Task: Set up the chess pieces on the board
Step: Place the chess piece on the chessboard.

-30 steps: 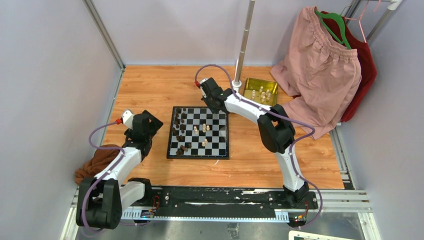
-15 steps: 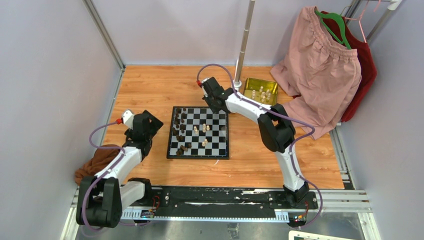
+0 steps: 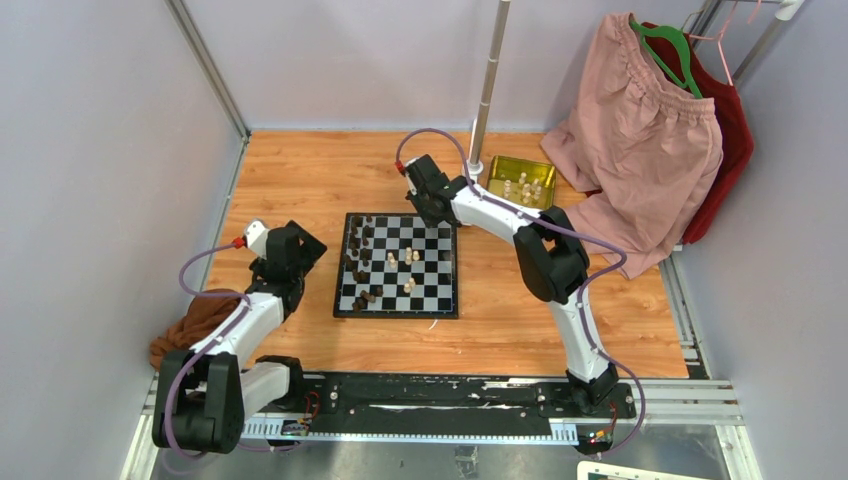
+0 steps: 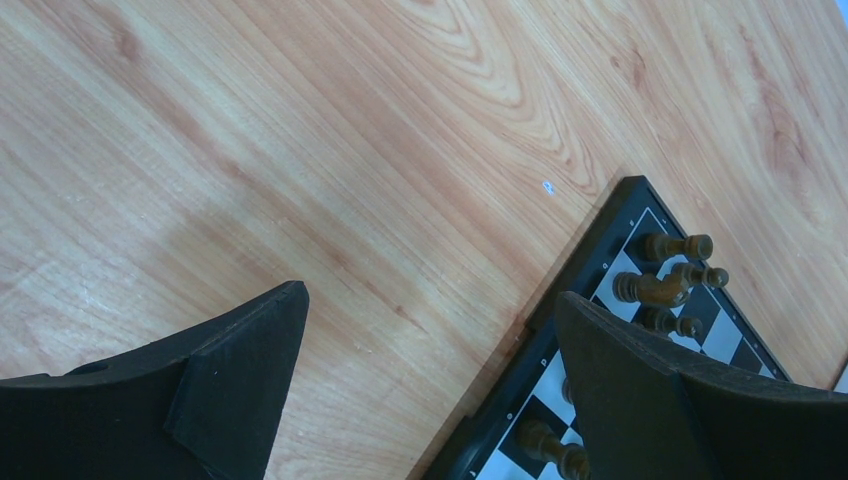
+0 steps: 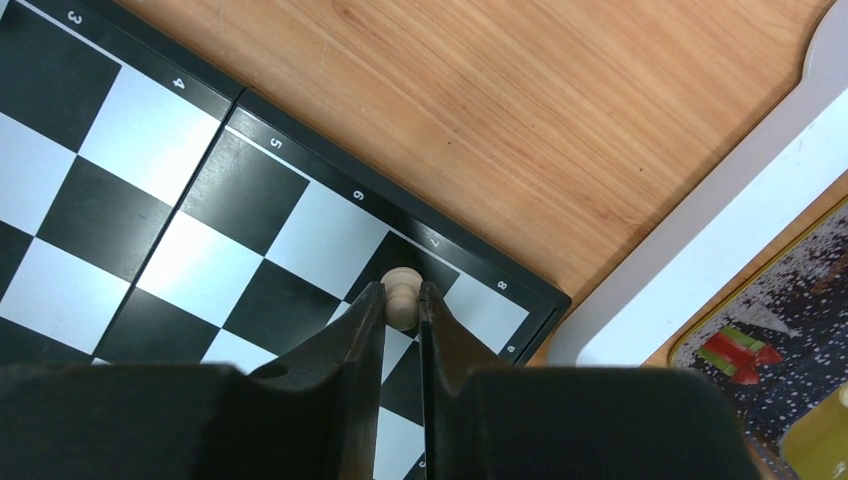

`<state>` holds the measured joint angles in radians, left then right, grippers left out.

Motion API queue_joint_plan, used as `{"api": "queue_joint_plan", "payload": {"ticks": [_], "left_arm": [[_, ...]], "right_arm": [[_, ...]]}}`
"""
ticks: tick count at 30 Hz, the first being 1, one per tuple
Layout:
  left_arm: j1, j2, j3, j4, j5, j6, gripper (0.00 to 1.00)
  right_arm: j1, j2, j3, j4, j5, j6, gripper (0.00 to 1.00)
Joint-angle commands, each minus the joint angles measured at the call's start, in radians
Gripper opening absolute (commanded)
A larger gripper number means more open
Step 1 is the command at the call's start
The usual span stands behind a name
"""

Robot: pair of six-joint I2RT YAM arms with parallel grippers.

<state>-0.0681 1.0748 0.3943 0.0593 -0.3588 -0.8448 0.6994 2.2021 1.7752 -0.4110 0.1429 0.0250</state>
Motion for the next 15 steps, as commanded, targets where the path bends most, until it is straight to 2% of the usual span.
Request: {"api": "queue_joint_plan", "payload": {"ticks": [1,5,15], "left_arm": [[-0.004,0.007,-0.003,0.032,-0.005,0.006,1.00],[-0.005,0.001,-0.005,0.030,-0.002,0.008,1.00],[-0.005,-0.023,-0.018,0.027,-0.014,0.007,1.00]], "right_arm": [[-0.018,0.014,0.012,-0.014,-0.008,0.004,0.26],[-0.017,-0.008,0.006,-0.013,-0.018,-0.003,0.37],[0.000,-0.130,-0.067,0.024,-0.004,-0.014,0.39]]}}
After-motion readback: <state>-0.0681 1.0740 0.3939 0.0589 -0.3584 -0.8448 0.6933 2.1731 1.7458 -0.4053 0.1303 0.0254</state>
